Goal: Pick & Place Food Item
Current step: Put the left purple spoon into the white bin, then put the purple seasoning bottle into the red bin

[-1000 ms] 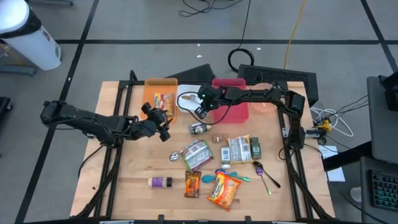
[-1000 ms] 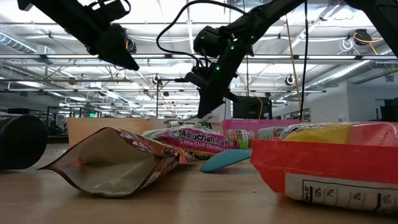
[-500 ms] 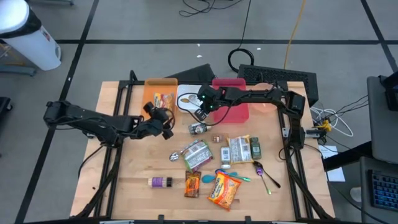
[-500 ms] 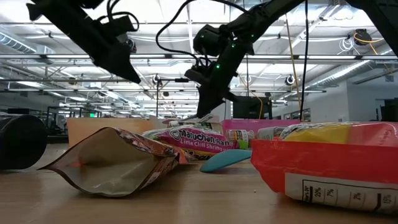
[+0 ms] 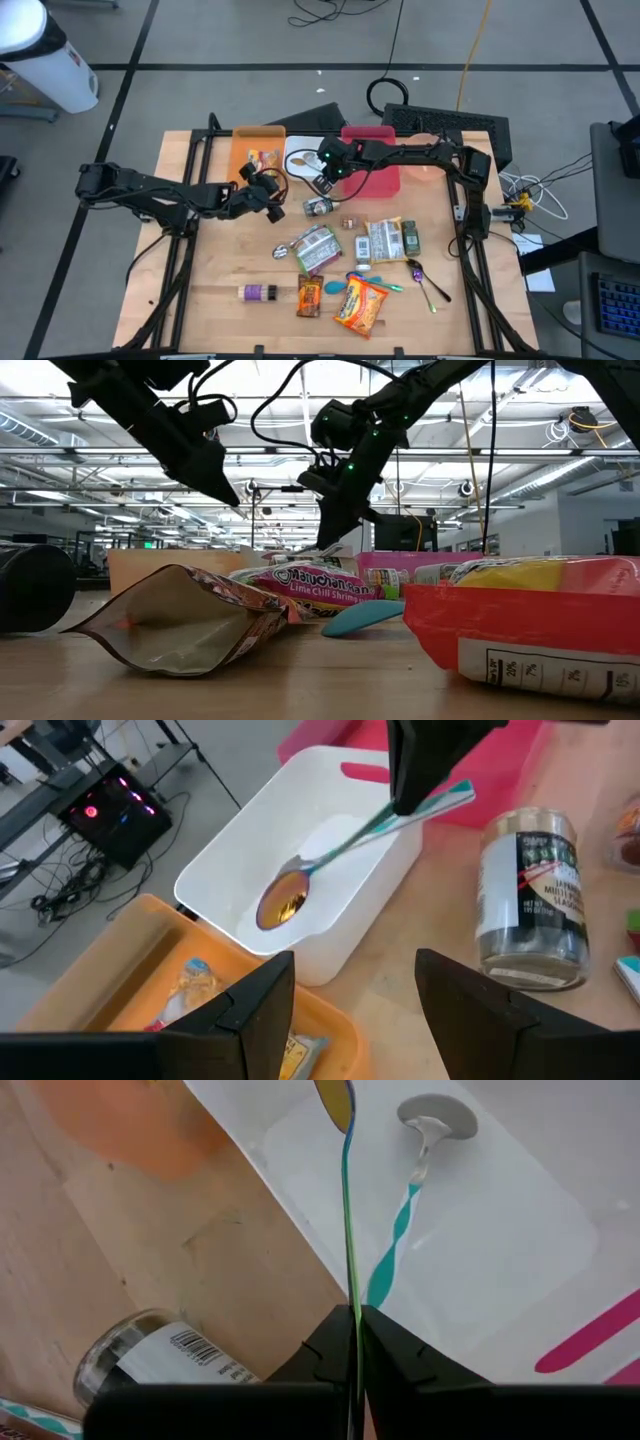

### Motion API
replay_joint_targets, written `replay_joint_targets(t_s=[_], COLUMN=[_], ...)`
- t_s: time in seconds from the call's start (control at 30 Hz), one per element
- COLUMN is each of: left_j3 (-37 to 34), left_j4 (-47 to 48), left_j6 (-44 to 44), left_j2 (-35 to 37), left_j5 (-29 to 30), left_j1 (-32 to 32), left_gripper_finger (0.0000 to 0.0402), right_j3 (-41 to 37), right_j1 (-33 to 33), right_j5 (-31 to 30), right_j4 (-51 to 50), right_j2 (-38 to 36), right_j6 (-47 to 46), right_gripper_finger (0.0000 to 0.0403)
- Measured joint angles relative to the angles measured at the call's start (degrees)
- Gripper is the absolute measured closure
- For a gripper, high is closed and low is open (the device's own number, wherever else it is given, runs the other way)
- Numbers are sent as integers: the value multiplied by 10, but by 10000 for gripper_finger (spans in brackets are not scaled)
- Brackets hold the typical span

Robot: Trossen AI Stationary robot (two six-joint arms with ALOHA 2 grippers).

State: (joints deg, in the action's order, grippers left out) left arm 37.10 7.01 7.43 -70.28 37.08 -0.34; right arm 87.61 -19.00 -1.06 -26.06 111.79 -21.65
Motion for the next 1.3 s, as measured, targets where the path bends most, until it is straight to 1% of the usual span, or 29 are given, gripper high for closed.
replay_joint_targets(t_s=[0.13, 0.3, 0.67, 0.83, 1.1, 1.3], left_j3=[0, 0, 0, 0, 0, 0], left_j4=[0, 0, 0, 0, 0, 2], left_j6=[-2, -2, -2, -2, -2, -3], left_j2=[0, 0, 0, 0, 0, 0], left_j5=[0, 0, 4, 5, 5, 5], left_j1=[0, 0, 0, 0, 0, 0], left_gripper_finger=[188, 188, 188, 188, 188, 188], right_j3=[0, 0, 0, 0, 0, 0], right_j1=[0, 0, 0, 0, 0, 0], right_j5=[28, 29, 30, 59, 59, 57], right_j4=[2, 4, 11, 17, 19, 21], right_j2=[0, 0, 0, 0, 0, -29], right_j6=[3, 3, 11, 11, 16, 40], right_gripper_finger=[391, 376, 305, 281, 276, 275])
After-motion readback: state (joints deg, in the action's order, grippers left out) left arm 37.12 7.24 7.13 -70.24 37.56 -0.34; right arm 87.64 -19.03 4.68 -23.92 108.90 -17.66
